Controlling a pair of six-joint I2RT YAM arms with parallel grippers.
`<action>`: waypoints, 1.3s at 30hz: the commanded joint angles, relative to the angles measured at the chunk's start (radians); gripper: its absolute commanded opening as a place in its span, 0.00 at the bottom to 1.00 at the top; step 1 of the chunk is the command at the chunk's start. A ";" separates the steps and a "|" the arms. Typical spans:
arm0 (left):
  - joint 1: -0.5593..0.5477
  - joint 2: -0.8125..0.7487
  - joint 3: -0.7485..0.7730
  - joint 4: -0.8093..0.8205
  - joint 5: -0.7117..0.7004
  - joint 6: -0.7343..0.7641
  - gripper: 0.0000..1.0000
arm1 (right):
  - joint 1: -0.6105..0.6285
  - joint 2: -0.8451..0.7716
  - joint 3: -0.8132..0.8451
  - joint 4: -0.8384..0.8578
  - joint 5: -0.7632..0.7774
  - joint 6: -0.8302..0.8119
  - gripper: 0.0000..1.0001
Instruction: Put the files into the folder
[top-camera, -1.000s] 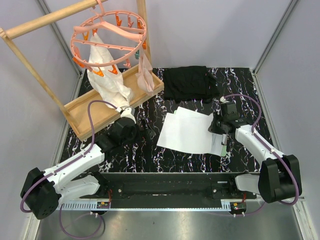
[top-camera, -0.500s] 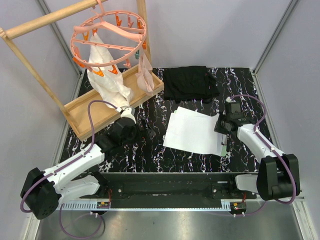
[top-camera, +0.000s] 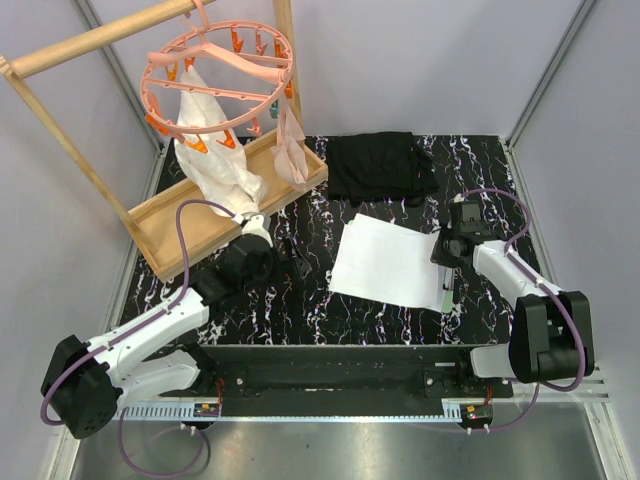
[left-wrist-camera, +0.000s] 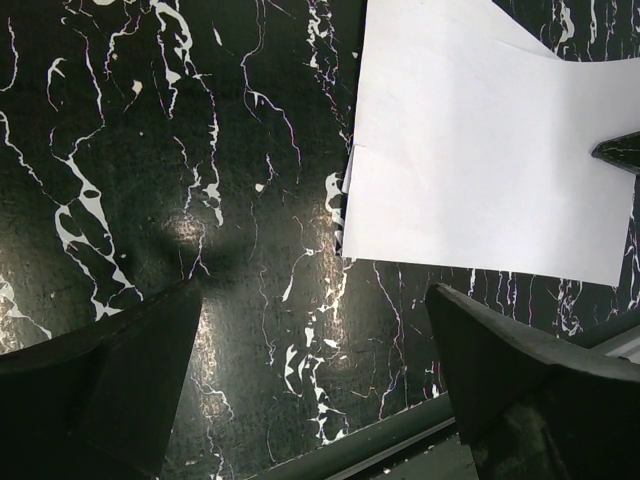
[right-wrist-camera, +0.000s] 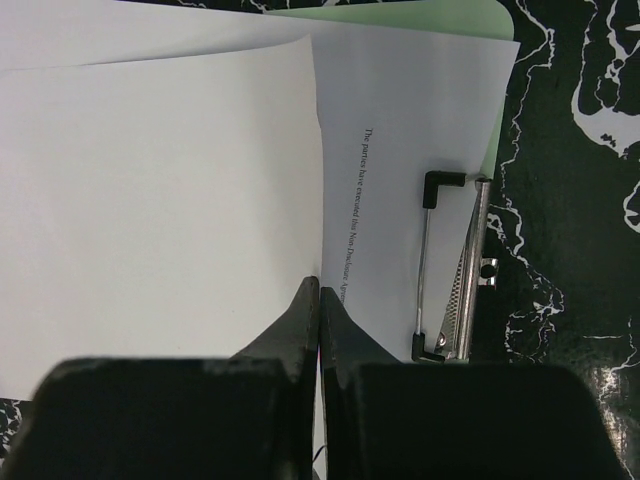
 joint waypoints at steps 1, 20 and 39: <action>-0.004 0.009 0.012 0.056 0.026 0.018 0.99 | -0.025 0.015 0.043 0.030 0.033 -0.021 0.00; -0.004 0.020 0.010 0.073 0.044 0.013 0.99 | -0.042 0.073 0.066 0.050 0.004 0.045 0.00; -0.004 0.083 0.024 0.119 0.140 0.034 0.99 | -0.045 0.043 0.091 -0.016 0.062 0.060 0.72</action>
